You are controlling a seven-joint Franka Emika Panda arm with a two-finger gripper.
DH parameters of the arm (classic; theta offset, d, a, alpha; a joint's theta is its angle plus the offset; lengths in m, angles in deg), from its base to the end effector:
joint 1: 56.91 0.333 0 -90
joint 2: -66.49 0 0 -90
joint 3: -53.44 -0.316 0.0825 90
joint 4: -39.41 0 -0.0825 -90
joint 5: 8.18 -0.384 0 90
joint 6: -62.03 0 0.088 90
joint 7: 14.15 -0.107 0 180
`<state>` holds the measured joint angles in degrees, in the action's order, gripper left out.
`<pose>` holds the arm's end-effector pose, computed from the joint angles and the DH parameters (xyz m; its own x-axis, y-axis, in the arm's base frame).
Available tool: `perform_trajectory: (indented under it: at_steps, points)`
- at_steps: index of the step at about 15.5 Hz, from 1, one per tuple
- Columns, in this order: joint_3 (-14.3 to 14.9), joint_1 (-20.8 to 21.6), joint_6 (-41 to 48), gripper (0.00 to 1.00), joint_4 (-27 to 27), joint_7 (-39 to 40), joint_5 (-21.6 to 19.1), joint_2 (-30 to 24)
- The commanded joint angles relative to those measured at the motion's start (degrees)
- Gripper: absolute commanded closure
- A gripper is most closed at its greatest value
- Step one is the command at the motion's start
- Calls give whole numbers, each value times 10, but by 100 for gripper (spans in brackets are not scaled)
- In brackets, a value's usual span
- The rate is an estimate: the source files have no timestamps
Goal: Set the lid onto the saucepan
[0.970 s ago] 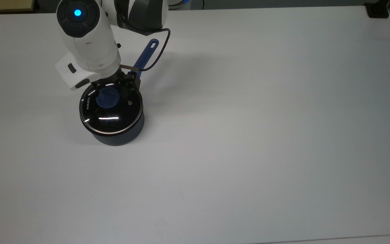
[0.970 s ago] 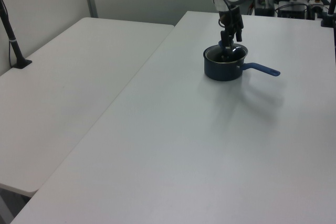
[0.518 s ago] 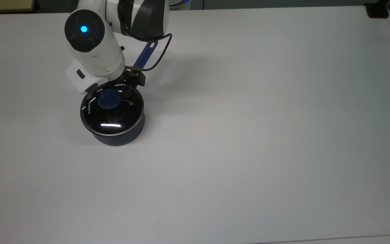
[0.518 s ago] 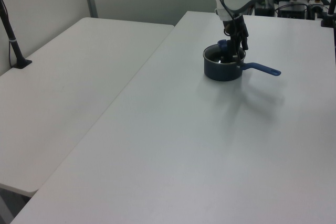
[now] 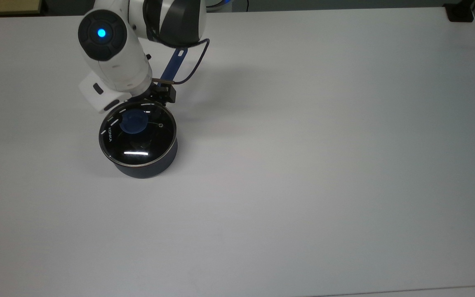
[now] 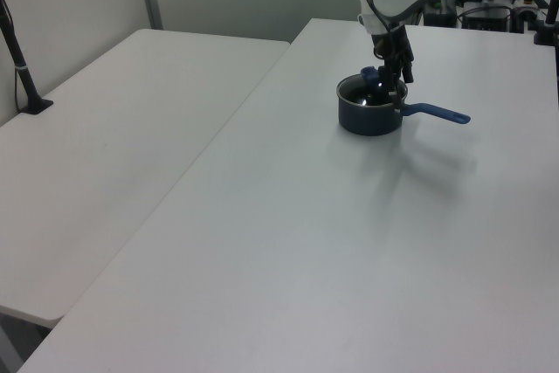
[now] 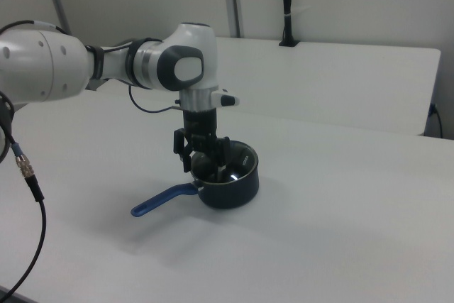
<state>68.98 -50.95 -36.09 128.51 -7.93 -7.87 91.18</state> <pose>0.6409 -0.0868 0.3882 0.9621 -0.0583 -0.2663 -0.0359 -0.9954 0.0885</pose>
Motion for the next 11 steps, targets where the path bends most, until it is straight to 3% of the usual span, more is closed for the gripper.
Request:
perform_trajectory:
  at_steps: [1, 11]
  points:
    - [5, 7, 5, 0, 27, 5, -4, -62]
    - [2, 19, 16, 0, 91, 4, 33, -229]
